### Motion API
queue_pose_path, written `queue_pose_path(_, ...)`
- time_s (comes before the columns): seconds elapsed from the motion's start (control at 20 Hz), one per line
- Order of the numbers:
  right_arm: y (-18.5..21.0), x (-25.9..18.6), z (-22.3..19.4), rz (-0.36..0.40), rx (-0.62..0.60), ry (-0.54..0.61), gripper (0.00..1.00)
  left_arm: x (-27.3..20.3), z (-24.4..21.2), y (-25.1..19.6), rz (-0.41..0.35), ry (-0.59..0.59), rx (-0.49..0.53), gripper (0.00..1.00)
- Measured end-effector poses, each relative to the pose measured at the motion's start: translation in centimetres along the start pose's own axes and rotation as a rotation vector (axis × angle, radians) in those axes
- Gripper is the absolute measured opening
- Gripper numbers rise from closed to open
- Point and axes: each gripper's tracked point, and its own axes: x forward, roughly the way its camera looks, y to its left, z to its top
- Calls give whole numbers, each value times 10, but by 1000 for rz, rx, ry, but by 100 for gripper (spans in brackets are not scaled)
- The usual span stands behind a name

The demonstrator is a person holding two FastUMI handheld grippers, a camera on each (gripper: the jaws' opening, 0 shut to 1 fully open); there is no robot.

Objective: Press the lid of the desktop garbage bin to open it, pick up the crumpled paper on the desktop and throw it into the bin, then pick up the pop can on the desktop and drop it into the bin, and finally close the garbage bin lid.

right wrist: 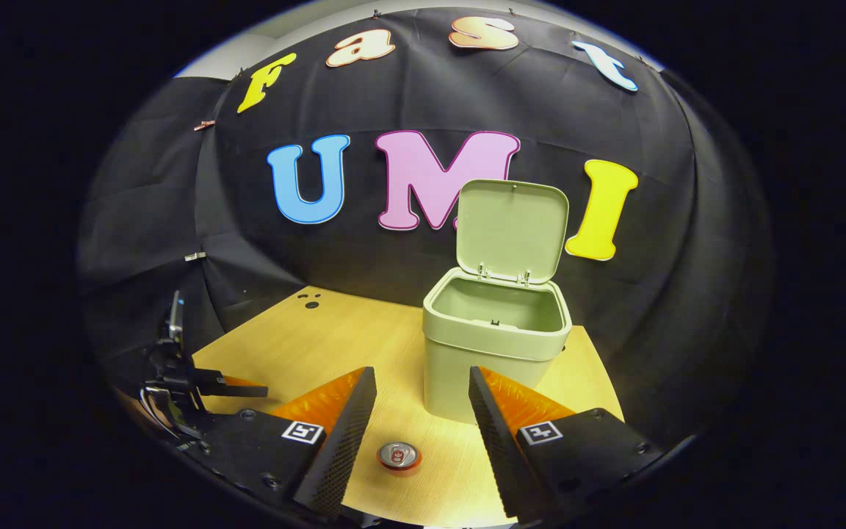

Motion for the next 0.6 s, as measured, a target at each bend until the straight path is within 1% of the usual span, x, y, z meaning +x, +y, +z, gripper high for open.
queue_pose_path(0.25, -8, -2, -6, 9, -3, 15, 81, 24, -31, -18, -40, 100, 20, 90)
queue_pose_path(0.35, -11, 0, -8, 13, -7, 24, 81, 33, -40, -23, -45, 131, 23, 89)
queue_pose_path(0.4, -12, 0, -8, 13, -3, 27, 81, 39, -43, -24, -43, 144, 24, 88)
queue_pose_path(0.55, -20, -2, -11, 10, 1, 33, 81, 51, -55, -21, -27, 188, 35, 88)
queue_pose_path(0.6, -22, -2, -13, 7, 0, 38, 81, 55, -59, -21, -26, 204, 36, 85)
